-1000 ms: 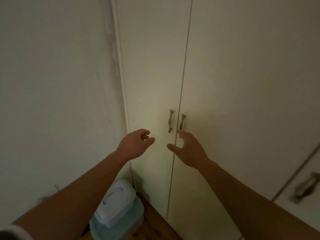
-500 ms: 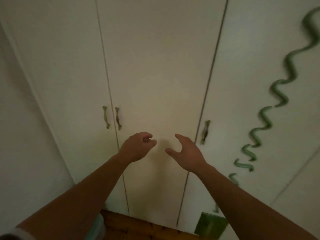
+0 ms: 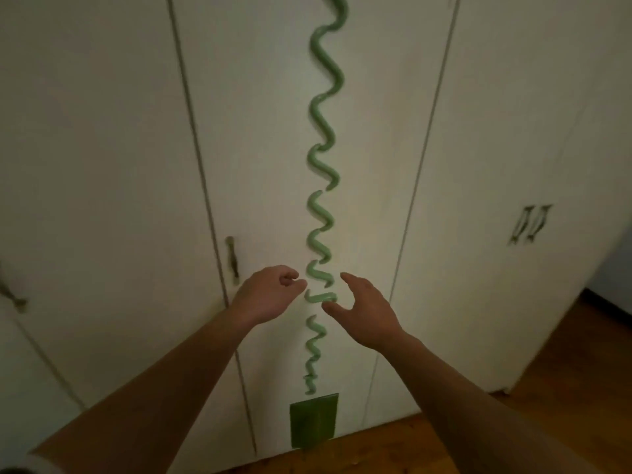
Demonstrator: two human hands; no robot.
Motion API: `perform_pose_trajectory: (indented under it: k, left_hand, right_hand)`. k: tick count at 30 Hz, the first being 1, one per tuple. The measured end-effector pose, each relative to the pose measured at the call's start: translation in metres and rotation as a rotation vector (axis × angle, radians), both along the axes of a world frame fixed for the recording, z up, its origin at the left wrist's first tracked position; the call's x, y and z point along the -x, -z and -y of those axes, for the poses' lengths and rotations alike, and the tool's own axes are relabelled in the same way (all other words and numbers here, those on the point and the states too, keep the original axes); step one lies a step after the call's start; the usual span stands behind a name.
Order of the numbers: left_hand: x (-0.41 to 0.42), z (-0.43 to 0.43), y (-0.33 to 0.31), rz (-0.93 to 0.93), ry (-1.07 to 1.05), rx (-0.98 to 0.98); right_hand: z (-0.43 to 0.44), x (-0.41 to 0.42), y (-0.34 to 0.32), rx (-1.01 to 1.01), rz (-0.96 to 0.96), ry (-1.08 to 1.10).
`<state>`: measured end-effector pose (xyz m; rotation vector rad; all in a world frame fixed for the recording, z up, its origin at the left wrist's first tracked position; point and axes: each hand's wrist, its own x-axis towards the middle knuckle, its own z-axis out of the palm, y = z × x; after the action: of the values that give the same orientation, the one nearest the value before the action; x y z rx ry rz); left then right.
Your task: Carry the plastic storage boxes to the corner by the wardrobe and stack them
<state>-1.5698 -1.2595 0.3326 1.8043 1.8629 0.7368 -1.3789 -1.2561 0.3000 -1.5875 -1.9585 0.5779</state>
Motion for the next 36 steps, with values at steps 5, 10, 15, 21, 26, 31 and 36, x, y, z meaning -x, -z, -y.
perform_pose_trajectory:
  k: [5, 10, 15, 21, 26, 31, 36]
  left_hand:
    - [-0.11, -0.028, 0.002, 0.013, 0.146, 0.003]
    - [-0.225, -0.051, 0.006, -0.019, 0.257, 0.016]
    - [-0.309, -0.064, 0.008, -0.034, 0.356, 0.005]
    - [-0.391, -0.08, 0.009, -0.067, 0.461, 0.006]
    - [-0.457, -0.095, 0.013, -0.087, 0.582, 0.013]
    - [-0.519, -0.118, 0.023, -0.086, 0.693, 0.032]
    - [-0.587, -0.159, 0.031, -0.063, 0.83, 0.036]
  right_hand:
    - [-0.008, -0.107, 0.002, 0.002, 0.005, 0.129]
    - [-0.009, -0.216, 0.006, 0.003, -0.007, 0.244]
    - [-0.006, -0.298, 0.009, -0.003, -0.01, 0.35]
    - [-0.001, -0.375, 0.015, 0.01, -0.034, 0.486]
    - [0.001, -0.428, 0.025, 0.031, -0.048, 0.601]
    - [-0.005, -0.481, 0.031, 0.066, -0.057, 0.729]
    - [-0.027, -0.532, 0.031, 0.079, -0.042, 0.862]
